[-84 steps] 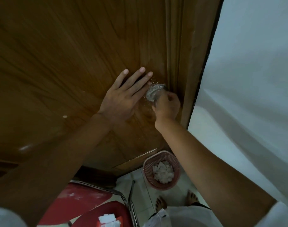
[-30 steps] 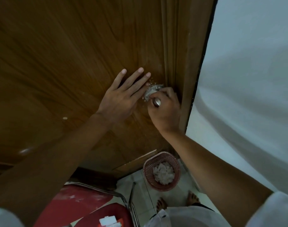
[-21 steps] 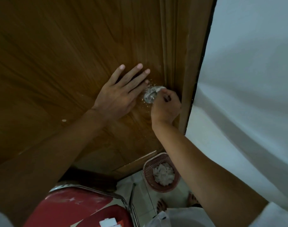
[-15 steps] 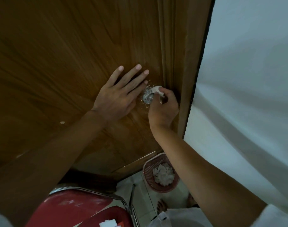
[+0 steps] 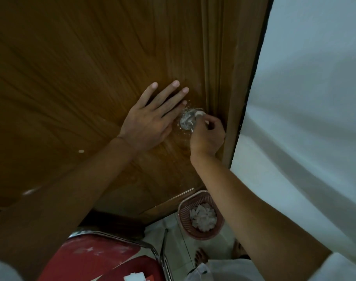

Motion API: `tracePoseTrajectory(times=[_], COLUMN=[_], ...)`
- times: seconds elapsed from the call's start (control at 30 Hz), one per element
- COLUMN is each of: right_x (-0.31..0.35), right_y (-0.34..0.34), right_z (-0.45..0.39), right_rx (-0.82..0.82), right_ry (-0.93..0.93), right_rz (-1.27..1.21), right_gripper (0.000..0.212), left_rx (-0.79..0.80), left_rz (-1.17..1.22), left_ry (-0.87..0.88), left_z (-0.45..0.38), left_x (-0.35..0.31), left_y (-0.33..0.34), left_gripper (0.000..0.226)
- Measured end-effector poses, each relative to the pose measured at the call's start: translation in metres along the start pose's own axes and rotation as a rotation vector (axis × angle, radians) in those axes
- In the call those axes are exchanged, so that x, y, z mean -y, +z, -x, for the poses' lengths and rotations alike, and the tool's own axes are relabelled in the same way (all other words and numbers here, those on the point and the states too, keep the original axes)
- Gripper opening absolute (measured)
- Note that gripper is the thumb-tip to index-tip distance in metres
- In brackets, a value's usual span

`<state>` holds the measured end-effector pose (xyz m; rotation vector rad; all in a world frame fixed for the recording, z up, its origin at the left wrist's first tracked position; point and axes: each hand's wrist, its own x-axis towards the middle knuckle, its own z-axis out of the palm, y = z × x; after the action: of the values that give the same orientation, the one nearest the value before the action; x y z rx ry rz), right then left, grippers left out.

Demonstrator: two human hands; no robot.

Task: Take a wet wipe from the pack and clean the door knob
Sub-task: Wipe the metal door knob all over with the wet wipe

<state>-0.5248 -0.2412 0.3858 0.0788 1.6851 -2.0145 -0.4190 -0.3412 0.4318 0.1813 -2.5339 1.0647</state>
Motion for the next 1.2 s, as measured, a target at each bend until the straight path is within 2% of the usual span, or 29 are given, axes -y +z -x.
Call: tracePoseTrajectory(times=[0.07, 0.1, 0.13, 0.23, 0.3, 0.4, 0.47, 0.57, 0.6, 0.63, 0.73, 0.77, 0.8, 0.9, 0.97, 1.1, 1.13, 1.2], right_x=[0.008, 0.011, 0.013, 0.009, 0.004, 0.005, 0.005, 0.001, 0.000, 0.001, 0.016, 0.020, 0.022, 0.019, 0.015, 0.016, 0.018, 0.015], right_y=[0.001, 0.003, 0.005, 0.007, 0.005, 0.003, 0.005, 0.004, 0.002, 0.001, -0.003, -0.002, 0.000, 0.009, 0.009, 0.001, 0.001, 0.006], right_z=[-0.005, -0.004, -0.001, 0.007, 0.004, -0.005, -0.002, 0.007, 0.007, 0.005, -0.001, 0.000, 0.002, 0.012, 0.014, 0.003, 0.003, 0.006], right_rx=[-0.031, -0.034, -0.031, 0.046, 0.041, -0.033, -0.031, 0.032, 0.044, 0.028, -0.027, -0.031, -0.035, -0.077, -0.064, -0.070, -0.070, -0.077], right_ry=[0.232, 0.277, 0.248, -0.006, -0.008, 0.142, 0.068, -0.155, -0.153, -0.090, 0.316, 0.386, 0.382, 0.141, 0.063, 0.269, 0.280, 0.167], right_rz=[-0.156, -0.199, -0.197, -0.090, -0.063, -0.076, -0.040, 0.051, 0.056, 0.033, -0.170, -0.215, -0.228, -0.175, -0.137, -0.186, -0.186, -0.150], right_gripper=[0.017, 0.016, 0.015, 0.012, 0.014, 0.020, 0.019, 0.016, 0.015, 0.015, 0.017, 0.015, 0.016, 0.018, 0.017, 0.021, 0.022, 0.023], left_rx=[0.007, 0.010, 0.009, 0.007, 0.010, 0.005, 0.007, 0.012, 0.010, 0.006, -0.001, 0.000, 0.003, 0.014, 0.018, 0.005, 0.004, 0.012], left_rz=[0.010, 0.015, 0.021, 0.023, 0.021, 0.028, 0.027, 0.024, 0.023, 0.023, 0.028, 0.028, 0.028, 0.027, 0.027, 0.030, 0.032, 0.033], left_ry=[-0.002, -0.004, -0.007, -0.007, -0.005, -0.007, -0.007, -0.002, -0.002, -0.003, -0.009, -0.009, -0.009, -0.006, -0.001, -0.013, -0.016, -0.013], left_z=[0.000, 0.000, 0.000, 0.000, -0.001, -0.001, -0.001, -0.001, -0.001, -0.001, -0.002, -0.002, -0.002, -0.001, -0.001, -0.001, -0.002, -0.001], left_x=[-0.001, 0.000, -0.001, 0.000, 0.000, -0.001, -0.001, -0.001, -0.001, -0.001, -0.001, -0.001, -0.002, -0.001, -0.001, -0.002, -0.002, -0.003], left_y=[0.000, 0.000, -0.001, -0.001, -0.001, -0.001, -0.001, -0.002, -0.002, -0.002, -0.002, -0.002, -0.002, -0.002, -0.002, -0.001, -0.001, -0.002], left_gripper=[0.051, 0.051, 0.051, 0.051, 0.050, 0.049, 0.048, 0.049, 0.049, 0.048, 0.046, 0.046, 0.047, 0.048, 0.048, 0.047, 0.046, 0.046])
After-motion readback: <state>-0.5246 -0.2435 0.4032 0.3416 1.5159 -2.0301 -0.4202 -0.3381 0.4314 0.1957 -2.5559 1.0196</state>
